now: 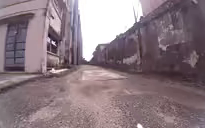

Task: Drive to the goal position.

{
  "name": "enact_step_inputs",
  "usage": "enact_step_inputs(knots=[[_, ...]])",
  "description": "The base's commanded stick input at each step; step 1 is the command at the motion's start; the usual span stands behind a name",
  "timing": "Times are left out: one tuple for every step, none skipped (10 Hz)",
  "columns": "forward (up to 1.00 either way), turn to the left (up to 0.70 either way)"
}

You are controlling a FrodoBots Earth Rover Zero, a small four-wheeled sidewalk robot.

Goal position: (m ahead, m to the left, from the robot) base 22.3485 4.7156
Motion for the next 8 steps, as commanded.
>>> enact_step_inputs(knots=[[0.50, 0.00], [0.50, 0.00], [0.50, 0.00], [0.50, 0.00], [0.50, 0.00], [0.50, 0.00], [0.50, 0.00], [0.50, 0.00]])
